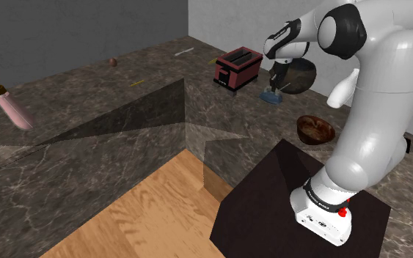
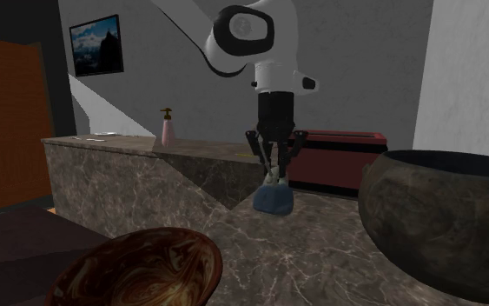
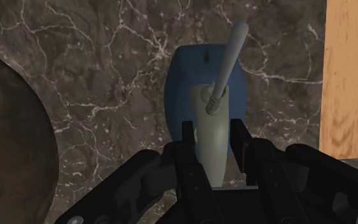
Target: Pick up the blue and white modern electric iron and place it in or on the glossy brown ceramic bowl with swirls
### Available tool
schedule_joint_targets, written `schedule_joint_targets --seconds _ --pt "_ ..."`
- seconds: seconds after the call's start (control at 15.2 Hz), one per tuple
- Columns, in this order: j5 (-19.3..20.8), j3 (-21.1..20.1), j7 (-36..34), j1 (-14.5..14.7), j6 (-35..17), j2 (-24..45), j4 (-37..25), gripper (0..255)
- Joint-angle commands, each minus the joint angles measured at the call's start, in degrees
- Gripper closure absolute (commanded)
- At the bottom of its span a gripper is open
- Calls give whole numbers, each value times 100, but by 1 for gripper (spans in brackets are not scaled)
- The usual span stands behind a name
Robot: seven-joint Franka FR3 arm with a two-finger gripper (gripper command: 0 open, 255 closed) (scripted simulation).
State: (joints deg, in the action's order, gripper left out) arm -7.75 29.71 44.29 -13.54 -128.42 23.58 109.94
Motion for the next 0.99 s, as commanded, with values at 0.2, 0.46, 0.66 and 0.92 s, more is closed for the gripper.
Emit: schedule_joint_targets --seconds 0.2,0.46,0.66,0.92 --pt "139 76 -73 65 323 -236 -113 255" --pt "238 124 -119 105 579 -401 -221 255" --pt "306 155 -150 130 774 -516 -316 255" --pt "387 189 -185 158 1041 -654 -461 255"
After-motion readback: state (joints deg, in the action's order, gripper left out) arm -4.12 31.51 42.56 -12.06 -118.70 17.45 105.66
